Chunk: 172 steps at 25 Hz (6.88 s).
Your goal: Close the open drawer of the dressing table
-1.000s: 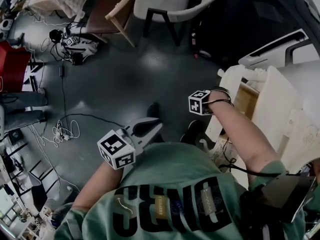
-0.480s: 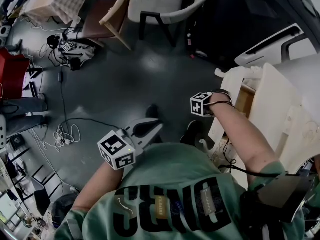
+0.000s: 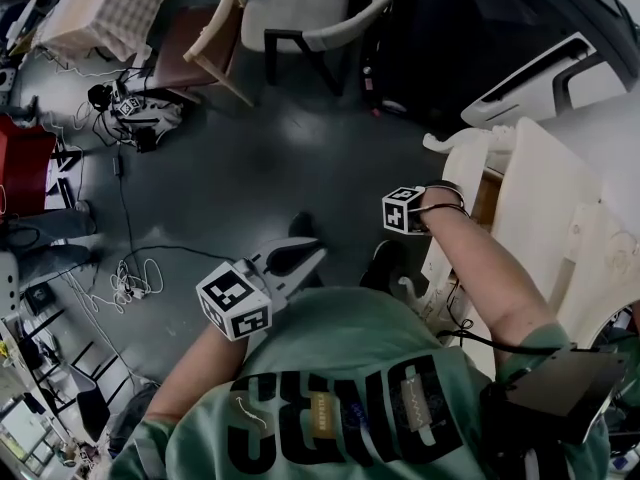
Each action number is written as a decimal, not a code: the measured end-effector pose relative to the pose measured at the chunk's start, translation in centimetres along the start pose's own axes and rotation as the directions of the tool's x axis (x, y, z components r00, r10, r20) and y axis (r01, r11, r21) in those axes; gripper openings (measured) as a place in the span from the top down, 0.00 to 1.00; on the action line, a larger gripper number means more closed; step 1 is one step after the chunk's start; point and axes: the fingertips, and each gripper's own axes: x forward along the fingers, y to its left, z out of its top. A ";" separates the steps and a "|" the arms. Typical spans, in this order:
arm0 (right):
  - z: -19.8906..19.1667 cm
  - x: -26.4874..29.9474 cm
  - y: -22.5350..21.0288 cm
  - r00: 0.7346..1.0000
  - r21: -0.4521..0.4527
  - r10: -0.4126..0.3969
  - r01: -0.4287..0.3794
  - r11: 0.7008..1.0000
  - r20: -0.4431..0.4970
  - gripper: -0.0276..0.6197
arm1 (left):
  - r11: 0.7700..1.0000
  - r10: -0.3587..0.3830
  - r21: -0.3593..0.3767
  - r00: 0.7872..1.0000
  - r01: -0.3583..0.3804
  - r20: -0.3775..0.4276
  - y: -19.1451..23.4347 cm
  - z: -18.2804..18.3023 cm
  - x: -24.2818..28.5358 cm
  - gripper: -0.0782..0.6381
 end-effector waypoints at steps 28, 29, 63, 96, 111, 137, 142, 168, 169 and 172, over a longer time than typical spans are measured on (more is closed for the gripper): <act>-4.6 4.1 0.7 0.997 0.061 0.061 -0.059 0.996 -0.036 0.94 | 0.999 -0.045 0.012 0.997 0.045 -0.056 -1.5 0.0 3.6 0.85; -4.7 4.2 0.7 0.997 0.062 0.062 -0.060 0.996 -0.039 0.94 | 0.999 -0.045 0.011 0.997 0.046 -0.057 -1.5 0.0 3.6 0.85; -9.1 8.1 1.6 0.984 0.105 0.115 -0.101 0.989 -0.139 0.94 | 0.998 -0.055 0.018 0.996 0.057 -0.076 -2.1 -0.5 5.1 0.87; -9.9 12.1 4.5 0.930 -0.107 0.072 -0.118 0.987 -0.361 0.94 | 0.999 -0.050 0.016 0.991 0.052 -0.126 -1.8 -0.8 5.7 0.88; -9.9 10.2 4.6 0.964 -0.064 0.058 -0.077 0.995 -0.261 0.94 | 0.997 -0.066 0.025 0.995 0.068 -0.077 -1.5 0.8 4.5 0.88; 0.1 -11.8 15.5 0.641 0.375 0.065 -0.526 0.763 0.765 0.94 | 0.907 -0.326 0.246 0.940 0.341 -0.098 -1.9 13.0 -2.5 0.88; 0.0 -12.2 17.0 0.608 0.440 0.009 -0.585 0.681 0.794 0.94 | 0.860 -0.387 0.279 0.903 0.427 -0.189 -3.3 13.5 -1.4 0.88; -32.4 -6.6 23.6 0.104 0.388 -0.826 -0.910 0.146 0.555 0.94 | 0.645 -0.541 0.338 0.722 0.685 -0.430 -30.4 7.5 21.7 0.88; -33.0 -6.2 24.4 0.099 0.368 -0.847 -0.922 0.120 0.523 0.94 | 0.625 -0.547 0.335 0.702 0.705 -0.456 -31.2 7.2 22.5 0.88; -34.7 -5.1 26.7 0.118 0.312 -0.907 -0.950 0.016 0.404 0.94 | 0.545 -0.575 0.306 0.614 0.781 -0.541 -33.9 6.6 25.9 0.88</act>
